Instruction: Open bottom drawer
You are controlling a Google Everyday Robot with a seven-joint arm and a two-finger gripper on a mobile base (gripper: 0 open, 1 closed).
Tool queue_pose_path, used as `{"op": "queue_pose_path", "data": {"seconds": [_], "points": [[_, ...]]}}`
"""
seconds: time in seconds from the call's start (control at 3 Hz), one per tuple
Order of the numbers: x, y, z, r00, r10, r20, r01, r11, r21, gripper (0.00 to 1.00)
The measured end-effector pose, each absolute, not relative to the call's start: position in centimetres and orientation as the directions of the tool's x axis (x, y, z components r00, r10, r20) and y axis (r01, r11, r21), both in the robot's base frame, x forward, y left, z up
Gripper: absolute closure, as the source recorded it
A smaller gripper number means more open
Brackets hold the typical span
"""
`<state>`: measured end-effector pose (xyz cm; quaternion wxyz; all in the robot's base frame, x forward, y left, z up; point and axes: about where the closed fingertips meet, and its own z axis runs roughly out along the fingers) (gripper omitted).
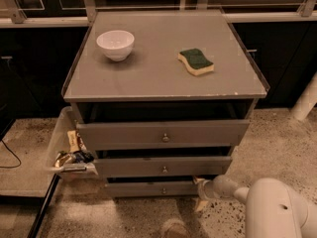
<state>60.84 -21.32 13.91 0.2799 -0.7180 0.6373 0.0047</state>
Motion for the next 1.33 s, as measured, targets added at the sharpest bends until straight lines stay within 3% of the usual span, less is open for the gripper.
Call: {"op": "queue_pose_path", "data": {"seconds": [0.33, 1.33], "points": [[60.8, -21.3, 13.9, 0.187, -0.913, -0.363, -0.918, -0.031, -0.396, 0.19], [60.9, -21.3, 15.2, 0.187, -0.913, -0.363, -0.918, -0.030, -0.396, 0.89]]}}
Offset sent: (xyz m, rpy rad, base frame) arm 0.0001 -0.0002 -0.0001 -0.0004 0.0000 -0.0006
